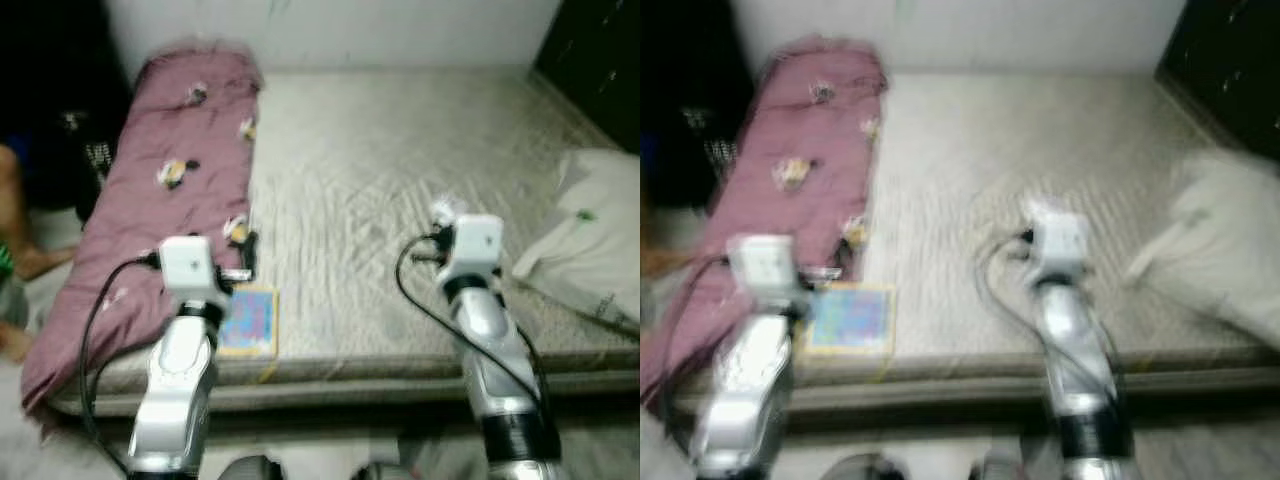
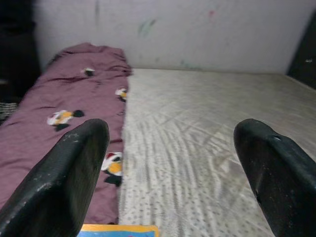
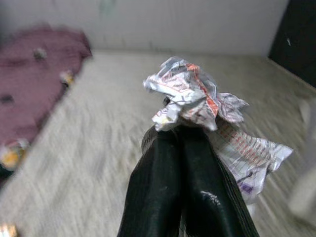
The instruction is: Clean up the room
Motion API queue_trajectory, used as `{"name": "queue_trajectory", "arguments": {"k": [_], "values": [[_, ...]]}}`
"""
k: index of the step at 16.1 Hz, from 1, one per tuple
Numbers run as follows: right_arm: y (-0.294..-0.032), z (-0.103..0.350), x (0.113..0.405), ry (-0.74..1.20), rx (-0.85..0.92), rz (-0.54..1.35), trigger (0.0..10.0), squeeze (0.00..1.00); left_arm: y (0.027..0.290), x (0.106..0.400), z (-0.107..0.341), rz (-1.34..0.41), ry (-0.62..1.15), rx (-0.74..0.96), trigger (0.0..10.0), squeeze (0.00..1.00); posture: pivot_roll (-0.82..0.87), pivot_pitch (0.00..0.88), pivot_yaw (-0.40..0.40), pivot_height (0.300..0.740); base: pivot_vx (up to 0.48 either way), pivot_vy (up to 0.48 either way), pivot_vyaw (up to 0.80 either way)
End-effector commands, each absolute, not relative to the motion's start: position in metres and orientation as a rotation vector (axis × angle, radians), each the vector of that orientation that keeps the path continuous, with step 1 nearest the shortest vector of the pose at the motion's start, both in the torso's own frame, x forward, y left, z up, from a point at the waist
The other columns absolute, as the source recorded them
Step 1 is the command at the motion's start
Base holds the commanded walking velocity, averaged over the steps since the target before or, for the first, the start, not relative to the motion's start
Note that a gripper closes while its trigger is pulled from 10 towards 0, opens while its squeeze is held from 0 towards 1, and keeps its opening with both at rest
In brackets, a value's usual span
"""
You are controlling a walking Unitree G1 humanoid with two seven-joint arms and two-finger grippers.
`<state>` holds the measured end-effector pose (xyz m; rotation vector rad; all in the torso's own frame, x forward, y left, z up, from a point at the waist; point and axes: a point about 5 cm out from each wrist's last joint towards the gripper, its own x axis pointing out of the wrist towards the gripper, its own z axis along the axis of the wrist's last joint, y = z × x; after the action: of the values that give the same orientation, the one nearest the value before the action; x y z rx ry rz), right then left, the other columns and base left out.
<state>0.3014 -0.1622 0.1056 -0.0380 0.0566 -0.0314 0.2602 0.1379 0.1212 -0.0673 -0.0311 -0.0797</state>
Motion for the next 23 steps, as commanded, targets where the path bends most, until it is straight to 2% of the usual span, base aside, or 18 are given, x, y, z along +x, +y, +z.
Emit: {"name": "queue_trajectory", "arguments": {"k": [1, 19, 23], "values": [[-0.1541, 0.1149, 0.3048, 0.015, -0.040, -0.001, 10.0, 0.00, 0.1443, 0.2604, 0.1226, -0.061, -0.033, -0.058, 10.0, 0.00, -0.01, 0.046, -0.003, 0.740, 0.000, 0.480, 0.00], [-0.1509, 0.1118, 0.3067, 0.020, -0.037, 0.026, 10.0, 0.00, 0.1344, 0.2634, 0.1215, -0.092, -0.047, -0.080, 10.0, 0.00, -0.02, 0.011, -0.003, 0.740, 0.000, 0.476, 0.00], [-0.1500, 0.1110, 0.3066, 0.016, -0.058, 0.040, 10.0, 0.00, 0.1362, 0.2619, 0.1224, -0.082, -0.069, -0.053, 10.0, 0.00, -0.02, 0.000, -0.004, 0.740, 0.000, 0.069, 0.00]]}}
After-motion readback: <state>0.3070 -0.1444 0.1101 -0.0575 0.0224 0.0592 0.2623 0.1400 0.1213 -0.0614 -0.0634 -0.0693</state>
